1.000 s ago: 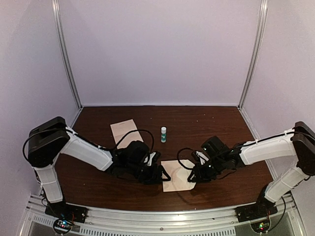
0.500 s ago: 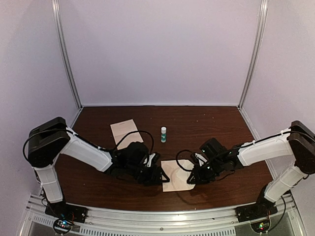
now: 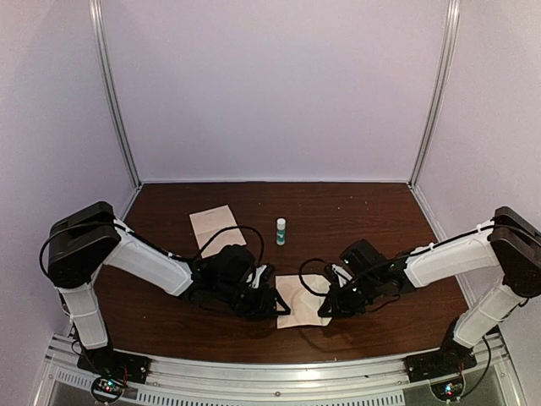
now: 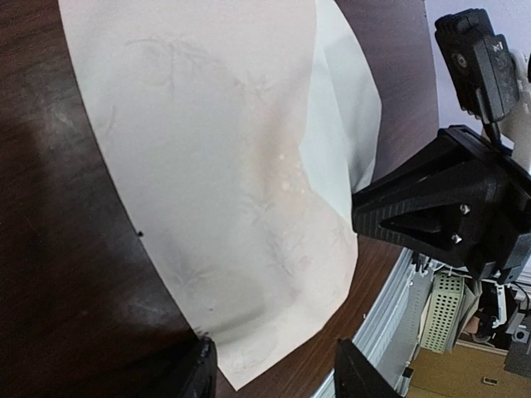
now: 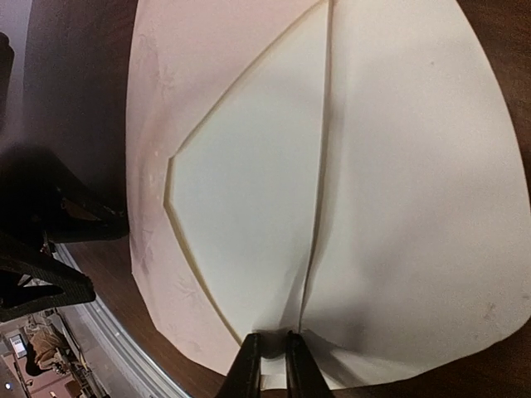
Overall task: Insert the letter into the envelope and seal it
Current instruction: Place the 1/2-folded letter in the envelope, then pick up the envelope at the center of the board, then pass from the right arm to the left
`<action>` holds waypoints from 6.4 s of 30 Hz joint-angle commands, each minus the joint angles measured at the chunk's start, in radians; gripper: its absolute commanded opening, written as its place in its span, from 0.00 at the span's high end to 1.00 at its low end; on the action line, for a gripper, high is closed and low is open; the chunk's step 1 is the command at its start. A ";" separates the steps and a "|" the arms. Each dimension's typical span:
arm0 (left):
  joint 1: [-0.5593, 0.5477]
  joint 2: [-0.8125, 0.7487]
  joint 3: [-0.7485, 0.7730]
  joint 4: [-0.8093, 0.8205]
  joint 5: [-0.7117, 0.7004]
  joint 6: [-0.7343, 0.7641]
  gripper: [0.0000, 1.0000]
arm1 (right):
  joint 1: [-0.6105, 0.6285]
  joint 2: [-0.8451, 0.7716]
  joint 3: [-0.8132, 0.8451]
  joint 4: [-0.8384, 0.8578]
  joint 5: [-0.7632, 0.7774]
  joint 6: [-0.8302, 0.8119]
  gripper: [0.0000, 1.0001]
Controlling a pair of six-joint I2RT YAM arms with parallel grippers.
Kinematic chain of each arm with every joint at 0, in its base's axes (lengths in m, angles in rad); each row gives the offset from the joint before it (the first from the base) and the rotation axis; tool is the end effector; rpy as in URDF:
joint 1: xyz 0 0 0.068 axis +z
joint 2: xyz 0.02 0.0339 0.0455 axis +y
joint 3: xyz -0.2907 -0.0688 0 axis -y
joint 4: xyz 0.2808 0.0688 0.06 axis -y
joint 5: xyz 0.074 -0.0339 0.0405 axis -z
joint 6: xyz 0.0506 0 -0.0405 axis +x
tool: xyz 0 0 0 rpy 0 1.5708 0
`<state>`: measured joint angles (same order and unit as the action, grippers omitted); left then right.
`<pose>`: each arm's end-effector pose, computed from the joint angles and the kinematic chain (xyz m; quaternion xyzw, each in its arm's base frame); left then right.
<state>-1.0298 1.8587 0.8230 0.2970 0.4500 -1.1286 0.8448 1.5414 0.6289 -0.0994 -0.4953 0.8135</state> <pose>0.1798 -0.3420 0.1008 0.0460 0.8950 -0.4436 0.0061 0.1769 0.2355 0.1182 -0.0822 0.9307 0.3563 0.0069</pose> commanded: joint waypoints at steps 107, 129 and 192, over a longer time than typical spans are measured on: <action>0.046 0.008 0.038 -0.077 -0.050 0.093 0.65 | -0.067 0.028 -0.061 0.346 0.027 0.225 1.00; 0.045 0.023 0.019 -0.022 -0.021 0.069 0.63 | -0.066 0.078 -0.065 0.421 -0.076 0.190 0.85; 0.117 -0.282 -0.134 0.359 0.067 0.059 0.59 | -0.082 -0.342 -0.180 0.650 -0.190 -0.014 1.00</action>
<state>-0.9169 1.5940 0.6853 0.6193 0.5129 -1.0859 0.7677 1.2228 0.4198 0.5423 -0.6590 0.8074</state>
